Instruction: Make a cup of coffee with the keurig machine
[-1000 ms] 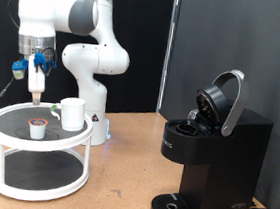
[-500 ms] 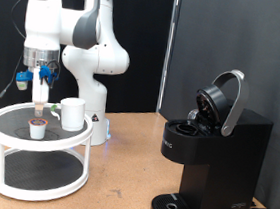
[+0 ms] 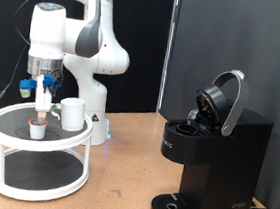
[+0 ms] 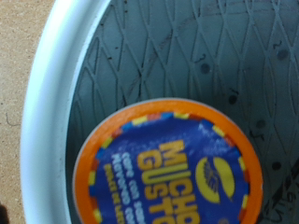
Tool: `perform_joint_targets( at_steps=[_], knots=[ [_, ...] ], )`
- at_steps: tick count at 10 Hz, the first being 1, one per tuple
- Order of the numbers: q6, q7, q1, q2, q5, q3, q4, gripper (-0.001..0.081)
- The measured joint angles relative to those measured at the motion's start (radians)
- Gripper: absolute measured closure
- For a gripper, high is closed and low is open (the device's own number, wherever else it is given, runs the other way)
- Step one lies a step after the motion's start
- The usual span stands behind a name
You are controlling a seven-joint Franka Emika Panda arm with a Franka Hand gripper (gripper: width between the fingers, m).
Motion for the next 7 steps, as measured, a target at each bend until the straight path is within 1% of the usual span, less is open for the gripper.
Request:
perform_joint_targets(
  at_steps=[4,7],
  knots=[
    [0.034,0.002,-0.013,0.03,-0.001,0.0,-0.007,0.0072],
    [0.057,0.002,-0.015,0.048,-0.001,0.0,-0.008,0.0072]
  ],
)
